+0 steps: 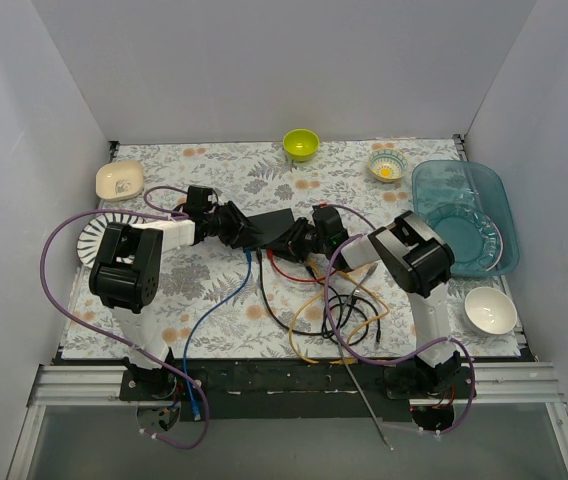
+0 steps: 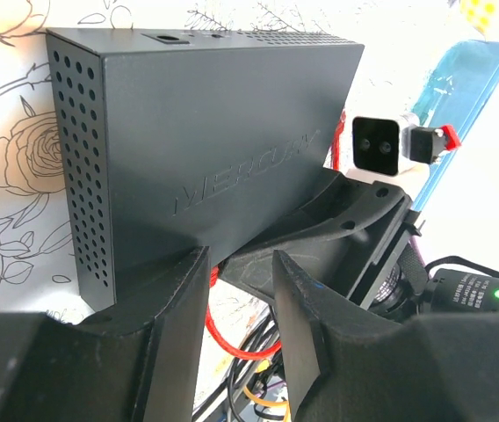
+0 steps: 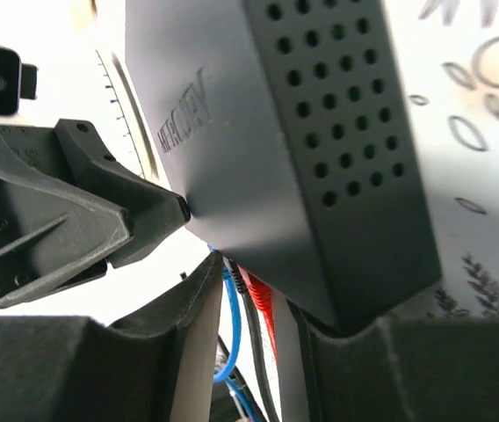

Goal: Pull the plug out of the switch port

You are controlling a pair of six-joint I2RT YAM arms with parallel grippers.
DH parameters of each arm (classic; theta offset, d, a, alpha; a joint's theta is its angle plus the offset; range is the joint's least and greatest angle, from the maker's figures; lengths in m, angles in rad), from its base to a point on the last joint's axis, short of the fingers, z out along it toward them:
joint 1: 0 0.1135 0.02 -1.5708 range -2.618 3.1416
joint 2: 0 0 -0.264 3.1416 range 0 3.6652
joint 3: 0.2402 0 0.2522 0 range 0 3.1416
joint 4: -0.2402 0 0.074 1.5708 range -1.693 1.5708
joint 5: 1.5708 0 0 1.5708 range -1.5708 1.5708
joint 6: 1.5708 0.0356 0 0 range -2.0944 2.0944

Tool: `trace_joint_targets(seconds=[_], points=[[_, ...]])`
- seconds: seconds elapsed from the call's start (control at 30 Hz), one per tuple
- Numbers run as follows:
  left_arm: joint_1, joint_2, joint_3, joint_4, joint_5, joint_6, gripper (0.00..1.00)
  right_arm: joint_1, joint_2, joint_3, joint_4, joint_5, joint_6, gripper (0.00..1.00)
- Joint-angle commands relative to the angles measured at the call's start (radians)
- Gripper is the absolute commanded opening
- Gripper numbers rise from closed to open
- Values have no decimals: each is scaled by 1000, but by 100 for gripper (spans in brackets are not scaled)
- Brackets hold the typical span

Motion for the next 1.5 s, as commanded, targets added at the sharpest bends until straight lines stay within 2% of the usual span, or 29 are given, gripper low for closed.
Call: trace_joint_targets(seconds=[0.0,0.17,0.27,0.4,0.47,0.6,0.93,1.07,1.2,1.27,1.37,1.4,1.47], points=[[2,-11,-39,-61,-38,39,35,-5,36,-12,72,43,82,33],[2,-22,-48,-63,-35,43,35,-5,62,-15,106,31,108,22],[2,-36,-71,-37,-12,36,35,-5,62,-23,106,3,67,13],[1,-56,-113,75,127,-16,35,-5,47,-29,36,-32,-29,5],[-5,-60,-139,109,152,-29,35,-5,45,-32,28,-59,-61,1],[-8,-22,-142,107,134,-33,35,-1,42,-44,-20,-106,-157,1],[-8,70,-31,43,73,-16,34,-10,-40,-150,-52,-150,-243,1],[-4,38,-24,32,70,-9,34,-89,-154,-238,-58,-97,-288,1],[7,-37,-27,28,71,11,35,-198,-322,-262,-275,-3,-437,1],[9,-83,-24,-11,67,20,36,-244,-353,-227,-344,28,-504,1],[9,-140,-24,-15,62,25,37,-251,-384,-143,-456,67,-598,30],[10,-152,-24,-15,59,22,37,-246,-402,-127,-466,78,-613,43],[10,-187,-25,-14,47,19,39,-226,-421,-79,-477,115,-618,53]])
